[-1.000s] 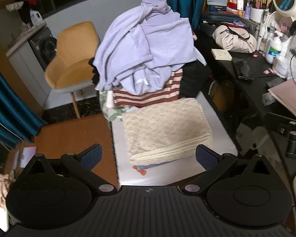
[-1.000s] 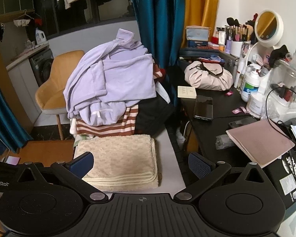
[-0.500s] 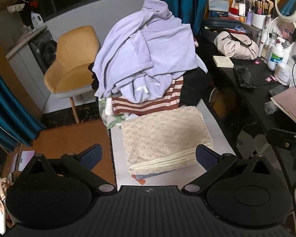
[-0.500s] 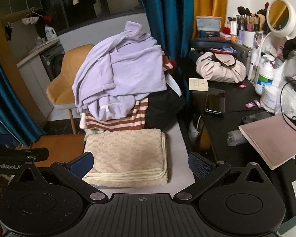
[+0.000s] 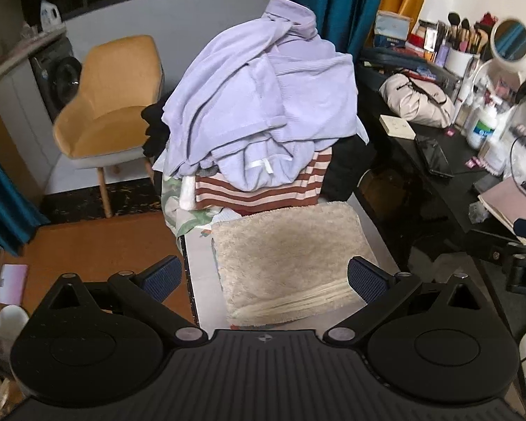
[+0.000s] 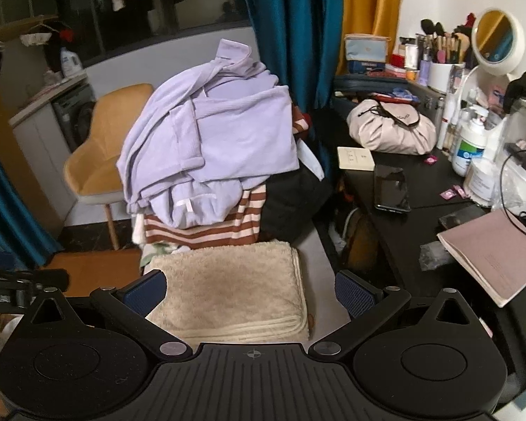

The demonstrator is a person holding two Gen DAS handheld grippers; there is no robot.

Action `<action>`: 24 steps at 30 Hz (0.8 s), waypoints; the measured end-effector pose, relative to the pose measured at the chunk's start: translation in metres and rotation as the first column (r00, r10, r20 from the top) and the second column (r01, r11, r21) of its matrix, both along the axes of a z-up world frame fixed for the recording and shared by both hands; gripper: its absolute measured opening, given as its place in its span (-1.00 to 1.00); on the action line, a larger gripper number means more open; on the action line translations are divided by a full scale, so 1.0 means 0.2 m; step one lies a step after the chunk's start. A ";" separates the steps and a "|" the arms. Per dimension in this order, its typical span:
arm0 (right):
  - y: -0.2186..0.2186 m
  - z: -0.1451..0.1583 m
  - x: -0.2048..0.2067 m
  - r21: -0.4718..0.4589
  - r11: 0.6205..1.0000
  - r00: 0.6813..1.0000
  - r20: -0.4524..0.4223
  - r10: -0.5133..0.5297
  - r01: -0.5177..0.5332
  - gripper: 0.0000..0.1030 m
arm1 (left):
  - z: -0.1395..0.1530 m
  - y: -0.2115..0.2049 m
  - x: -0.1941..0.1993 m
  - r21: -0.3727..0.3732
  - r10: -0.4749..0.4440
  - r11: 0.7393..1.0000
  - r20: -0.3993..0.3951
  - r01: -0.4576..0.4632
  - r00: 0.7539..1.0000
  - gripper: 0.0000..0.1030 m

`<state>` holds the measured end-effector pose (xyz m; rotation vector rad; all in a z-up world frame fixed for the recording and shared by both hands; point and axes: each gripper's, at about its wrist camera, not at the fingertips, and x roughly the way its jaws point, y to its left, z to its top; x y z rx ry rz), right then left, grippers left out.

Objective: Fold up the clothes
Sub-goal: 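Approach the lavender sweatshirt on the clothes pile with both tools, then grasp the lavender sweatshirt with the right tool while the left tool grasps it too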

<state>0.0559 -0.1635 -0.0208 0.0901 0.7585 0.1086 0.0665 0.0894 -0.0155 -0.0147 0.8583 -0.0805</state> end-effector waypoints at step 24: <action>1.26 0.07 0.07 -0.095 0.908 0.913 0.042 -0.405 0.407 0.99 | -0.04 1.22 0.19 -0.104 -0.246 0.963 0.033 0.249 0.969 1.00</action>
